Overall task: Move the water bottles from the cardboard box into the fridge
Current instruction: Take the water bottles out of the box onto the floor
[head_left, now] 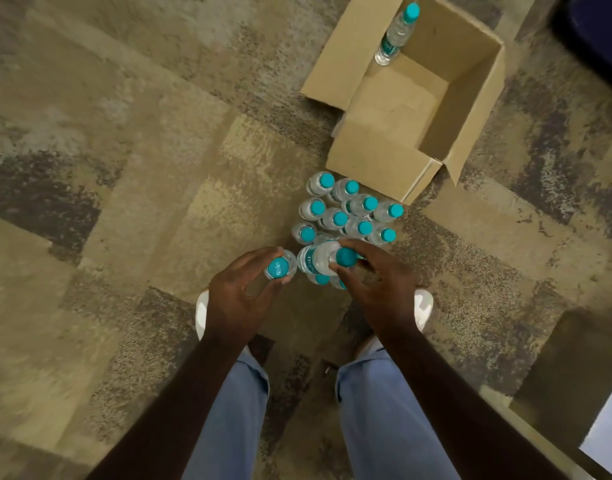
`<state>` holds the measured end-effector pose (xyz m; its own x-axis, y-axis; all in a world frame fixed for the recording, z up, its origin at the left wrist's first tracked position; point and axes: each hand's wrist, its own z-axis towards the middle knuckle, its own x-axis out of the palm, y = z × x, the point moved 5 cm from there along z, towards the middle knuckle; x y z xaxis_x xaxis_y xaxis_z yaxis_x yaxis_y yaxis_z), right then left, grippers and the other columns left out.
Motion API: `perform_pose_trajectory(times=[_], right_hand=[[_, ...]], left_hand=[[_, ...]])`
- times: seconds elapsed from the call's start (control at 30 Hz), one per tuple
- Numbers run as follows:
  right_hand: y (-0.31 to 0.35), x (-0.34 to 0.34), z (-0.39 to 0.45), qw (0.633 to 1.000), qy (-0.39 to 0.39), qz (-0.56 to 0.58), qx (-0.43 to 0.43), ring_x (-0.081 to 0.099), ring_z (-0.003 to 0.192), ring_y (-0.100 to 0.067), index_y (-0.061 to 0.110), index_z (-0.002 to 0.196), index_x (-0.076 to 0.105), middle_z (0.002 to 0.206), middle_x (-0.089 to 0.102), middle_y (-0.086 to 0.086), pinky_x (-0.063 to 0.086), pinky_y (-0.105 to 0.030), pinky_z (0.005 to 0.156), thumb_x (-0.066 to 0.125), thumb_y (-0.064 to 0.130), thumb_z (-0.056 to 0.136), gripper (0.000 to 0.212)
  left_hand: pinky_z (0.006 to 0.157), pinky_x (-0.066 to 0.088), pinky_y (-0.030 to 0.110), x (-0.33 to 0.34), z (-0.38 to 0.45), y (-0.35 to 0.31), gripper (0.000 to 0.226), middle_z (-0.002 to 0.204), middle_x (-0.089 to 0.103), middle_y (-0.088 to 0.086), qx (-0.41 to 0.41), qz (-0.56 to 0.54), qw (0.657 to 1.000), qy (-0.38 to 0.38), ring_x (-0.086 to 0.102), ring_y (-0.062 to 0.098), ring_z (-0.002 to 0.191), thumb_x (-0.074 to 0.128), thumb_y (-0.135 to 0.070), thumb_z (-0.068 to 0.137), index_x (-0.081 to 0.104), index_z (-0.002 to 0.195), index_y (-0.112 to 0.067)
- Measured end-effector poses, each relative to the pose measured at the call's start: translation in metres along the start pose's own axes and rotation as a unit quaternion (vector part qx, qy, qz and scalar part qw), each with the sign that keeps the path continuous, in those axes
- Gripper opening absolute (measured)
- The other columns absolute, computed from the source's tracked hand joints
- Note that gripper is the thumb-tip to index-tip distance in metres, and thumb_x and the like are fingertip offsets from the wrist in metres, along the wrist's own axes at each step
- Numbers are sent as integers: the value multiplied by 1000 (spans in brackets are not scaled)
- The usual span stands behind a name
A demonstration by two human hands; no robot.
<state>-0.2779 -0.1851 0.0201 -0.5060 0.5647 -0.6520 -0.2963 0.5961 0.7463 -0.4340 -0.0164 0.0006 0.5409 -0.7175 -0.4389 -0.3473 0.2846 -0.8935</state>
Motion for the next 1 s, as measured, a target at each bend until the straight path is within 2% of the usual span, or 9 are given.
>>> perform_pose_trajectory(times=[0.2,0.27,0.4,0.53,0.63,0.77,0.87,1.0], right_hand=[[-27,38,-2,995,73,-51,-47,67,105,-16,13,117,68,118,70,-2,59,-39,82,80,27,84,37],[-37,51,-1,992,92,-63,-63,65,103,-18,13,113,68,115,67,-3,58,-40,79,78,26,85,33],[-52,74,0,983,129,-109,-78,64,91,-17,14,109,66,109,64,-2,56,-37,68,77,29,84,30],[-62,102,0,959,185,-174,-123,63,82,-19,15,109,63,110,63,-2,54,-36,58,75,27,84,30],[-67,118,4,944,211,-210,-140,62,81,-18,15,111,60,112,61,-2,52,-32,59,74,28,85,32],[-67,128,8,930,206,-241,-186,61,88,-19,13,110,62,108,65,-4,48,-27,63,77,24,82,33],[-70,132,13,924,197,-265,-193,61,92,-21,12,109,64,106,67,-6,49,-30,70,81,24,77,37],[-73,134,21,920,187,-285,-195,63,93,-25,10,106,64,104,69,-8,52,-37,77,82,22,75,38]], left_hand=[[97,49,15,21,-13,33,34,122,69,-2,-22,43,998,28,65,6,111,79,-16,86,73,118,-9],[98,51,20,29,-12,47,34,122,70,-1,-43,42,998,35,65,8,113,76,-19,86,73,119,-11],[96,56,39,43,-6,84,33,124,70,-2,-73,37,996,27,67,13,114,74,-16,89,72,121,-14],[93,58,41,53,3,106,32,120,66,-7,-101,39,994,-2,67,14,111,73,-11,90,71,122,-12],[93,57,42,58,8,119,31,121,67,-5,-97,60,993,-1,67,16,111,73,-12,91,71,122,-12],[93,57,43,66,10,132,30,123,71,4,-102,77,992,17,67,18,112,69,-19,94,70,124,-14],[94,57,37,65,8,128,27,119,69,-4,-86,77,993,13,66,12,110,70,-14,93,71,120,-14],[93,50,19,66,3,127,19,115,63,-14,-54,82,995,25,58,-5,107,71,-10,93,74,111,-12]])
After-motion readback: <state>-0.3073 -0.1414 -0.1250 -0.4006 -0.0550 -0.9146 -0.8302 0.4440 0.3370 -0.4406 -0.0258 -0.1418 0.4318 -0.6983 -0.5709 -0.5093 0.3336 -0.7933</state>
